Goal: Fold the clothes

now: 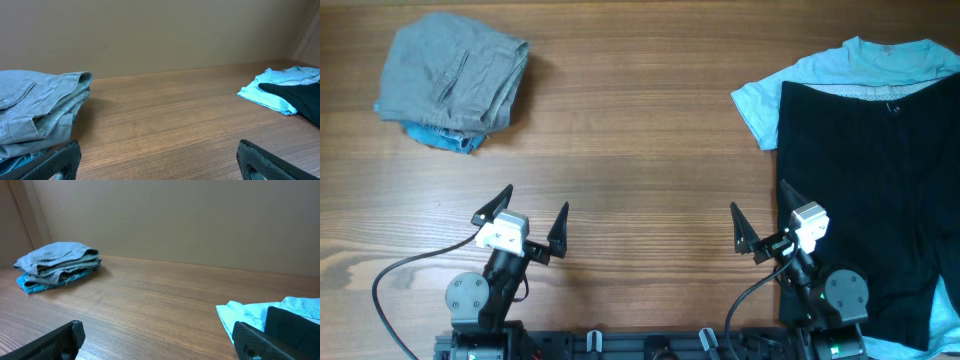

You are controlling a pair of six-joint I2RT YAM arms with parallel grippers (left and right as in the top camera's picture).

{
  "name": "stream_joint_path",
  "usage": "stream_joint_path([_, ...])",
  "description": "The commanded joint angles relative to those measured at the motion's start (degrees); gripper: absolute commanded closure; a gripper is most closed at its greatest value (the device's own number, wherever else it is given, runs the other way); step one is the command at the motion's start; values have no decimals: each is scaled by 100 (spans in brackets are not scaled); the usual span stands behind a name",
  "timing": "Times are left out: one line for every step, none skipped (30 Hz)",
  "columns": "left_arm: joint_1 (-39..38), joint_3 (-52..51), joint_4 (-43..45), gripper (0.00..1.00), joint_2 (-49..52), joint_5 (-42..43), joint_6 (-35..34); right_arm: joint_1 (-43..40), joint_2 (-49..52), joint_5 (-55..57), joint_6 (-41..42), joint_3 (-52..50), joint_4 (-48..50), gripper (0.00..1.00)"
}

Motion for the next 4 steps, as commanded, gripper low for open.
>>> stream_joint_path([-31,-50,22,0,-50,-50,2,-20,-26,55,85,-7,31,0])
stream_joint_path([-33,-50,24,0,-50,-50,2,-20,-26,55,85,-7,31,0])
stream_joint_path([-33,-50,24,0,-50,-50,2,-20,-26,55,85,-7,31,0])
stream_joint_path([-33,-50,22,0,-50,-50,2,-20,-26,55,85,-7,31,0])
